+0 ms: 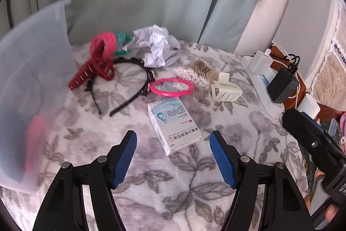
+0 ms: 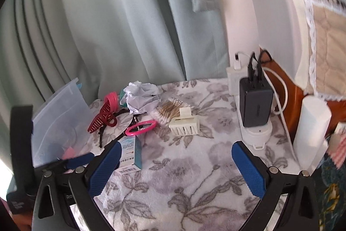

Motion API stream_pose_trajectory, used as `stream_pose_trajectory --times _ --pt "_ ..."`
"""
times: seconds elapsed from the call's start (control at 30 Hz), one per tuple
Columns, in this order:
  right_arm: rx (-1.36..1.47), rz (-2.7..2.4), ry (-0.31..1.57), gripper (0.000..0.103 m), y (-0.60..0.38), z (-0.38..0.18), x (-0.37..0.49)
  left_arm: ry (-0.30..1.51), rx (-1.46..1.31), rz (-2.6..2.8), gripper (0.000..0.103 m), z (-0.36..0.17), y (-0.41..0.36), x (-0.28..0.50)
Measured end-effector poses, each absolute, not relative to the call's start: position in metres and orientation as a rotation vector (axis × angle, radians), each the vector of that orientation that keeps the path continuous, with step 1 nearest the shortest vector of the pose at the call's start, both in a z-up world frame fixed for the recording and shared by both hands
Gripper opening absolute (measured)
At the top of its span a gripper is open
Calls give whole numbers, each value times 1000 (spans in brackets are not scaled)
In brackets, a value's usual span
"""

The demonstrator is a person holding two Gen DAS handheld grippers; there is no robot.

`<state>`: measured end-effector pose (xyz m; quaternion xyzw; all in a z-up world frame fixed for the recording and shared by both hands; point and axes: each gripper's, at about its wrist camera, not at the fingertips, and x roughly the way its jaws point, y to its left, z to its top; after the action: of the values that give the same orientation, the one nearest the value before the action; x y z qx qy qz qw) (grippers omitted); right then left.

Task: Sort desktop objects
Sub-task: 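Move both open tools back over the cluttered table, then close the right tool on the white claw clip while the left tool grips the ear-drop box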

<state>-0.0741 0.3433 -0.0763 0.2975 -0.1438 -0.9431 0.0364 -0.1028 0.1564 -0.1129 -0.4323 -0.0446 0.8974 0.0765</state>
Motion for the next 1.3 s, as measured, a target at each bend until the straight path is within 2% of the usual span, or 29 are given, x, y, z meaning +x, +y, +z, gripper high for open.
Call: stream_pose_trajectory --times 0.23,0.43,0.87,1.1,1.3 --pt "926 -2853 -581 103 359 -84 -83 -145 -1328 2629 71 -130 169 -117" --pt "938 -2870 -608 103 361 -90 -93 -130 -1410 2598 71 -150 173 -131" --pt "1097 -2865 -538 103 348 -107 -140 -95 -1408 2621 71 -152 141 -144" --pt "1229 -2877 -413 97 333 -117 -169 -132 -1401 2611 71 -152 123 -150" --pt "1308 -2875 -397 88 334 -126 -190 -126 -1377 2601 71 -153 119 -153"
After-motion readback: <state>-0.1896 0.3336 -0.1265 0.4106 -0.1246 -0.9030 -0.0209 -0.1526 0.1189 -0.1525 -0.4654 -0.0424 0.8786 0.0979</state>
